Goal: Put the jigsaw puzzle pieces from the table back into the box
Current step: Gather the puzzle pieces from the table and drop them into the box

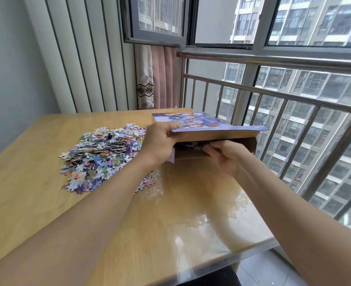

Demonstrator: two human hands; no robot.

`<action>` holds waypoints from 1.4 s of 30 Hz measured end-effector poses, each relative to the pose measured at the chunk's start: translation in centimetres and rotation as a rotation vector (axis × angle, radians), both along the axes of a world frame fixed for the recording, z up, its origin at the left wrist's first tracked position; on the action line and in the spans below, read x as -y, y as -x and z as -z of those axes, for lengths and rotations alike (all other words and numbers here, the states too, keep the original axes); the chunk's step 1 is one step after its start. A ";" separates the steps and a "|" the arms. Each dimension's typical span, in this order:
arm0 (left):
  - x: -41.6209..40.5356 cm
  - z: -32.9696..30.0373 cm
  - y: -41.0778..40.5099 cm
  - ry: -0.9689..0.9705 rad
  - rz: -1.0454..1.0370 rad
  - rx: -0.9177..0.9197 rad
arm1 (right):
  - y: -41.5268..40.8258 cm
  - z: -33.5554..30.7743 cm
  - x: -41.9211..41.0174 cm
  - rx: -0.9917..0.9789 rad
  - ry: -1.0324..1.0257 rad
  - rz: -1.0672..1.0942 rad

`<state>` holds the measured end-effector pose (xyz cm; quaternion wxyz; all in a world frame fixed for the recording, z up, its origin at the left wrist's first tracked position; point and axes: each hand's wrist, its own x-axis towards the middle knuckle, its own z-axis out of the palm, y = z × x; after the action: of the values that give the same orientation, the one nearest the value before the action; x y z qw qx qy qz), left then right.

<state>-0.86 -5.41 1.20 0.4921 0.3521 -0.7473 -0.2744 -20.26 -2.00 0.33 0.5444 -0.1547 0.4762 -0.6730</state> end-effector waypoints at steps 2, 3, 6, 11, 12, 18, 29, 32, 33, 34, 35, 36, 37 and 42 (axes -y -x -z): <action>-0.2 -0.2 0.0 0.023 0.007 0.008 | -0.1 -0.6 0.2 0.108 0.083 -0.066; -0.2 -0.3 0.0 0.036 0.011 0.015 | 0.0 -0.8 0.1 0.133 0.109 -0.103; -0.3 -0.2 -0.3 0.036 0.014 0.006 | 0.3 -0.8 -1.3 -0.068 0.139 -0.127; 0.1 -0.3 -0.7 0.008 0.015 -0.015 | 0.6 0.5 -3.0 -1.476 0.142 -0.069; 0.0 -0.4 -0.7 0.002 0.020 -0.016 | 0.5 0.6 -3.0 -1.837 0.194 -0.113; -0.3 -0.1 -0.4 0.000 0.048 -0.015 | 0.1 0.2 -1.1 -1.922 0.153 -0.533; -0.5 0.7 -0.7 -0.082 0.040 -0.031 | -1.5 -0.2 -3.1 -2.021 0.063 -0.549; -1.0 2.0 -0.4 -0.127 0.083 -0.013 | -3.7 0.0 -5.1 -2.045 0.216 -0.408; -1.2 2.5 -0.4 -0.132 0.095 0.018 | -4.4 0.1 -5.5 -1.995 0.293 -0.362; -1.4 2.9 -0.6 -0.139 0.101 0.051 | -5.0 0.3 -5.7 -1.949 0.346 -0.333; -1.7 3.1 -0.8 -0.147 0.105 0.092 | -5.5 0.6 -5.7 -1.913 0.364 -0.328; -2.0 3.2 -1.3 -0.155 0.108 0.129 | -6.0 0.9 -5.7 -1.886 0.377 -0.330; -2.3 3.0 -2.0 -0.169 0.114 0.162 | -6.6 1.2 -5.6 -1.853 0.399 -0.339; -2.3 1.7 -8.4 -0.135 -0.032 0.148 | -10.1 1.6 -5.9 -1.489 0.567 -0.574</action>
<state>7.50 -3.06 -0.45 0.4152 0.4158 -0.7557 -0.2894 -10.13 3.87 -1.26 0.1791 -0.8032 0.4659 -0.3252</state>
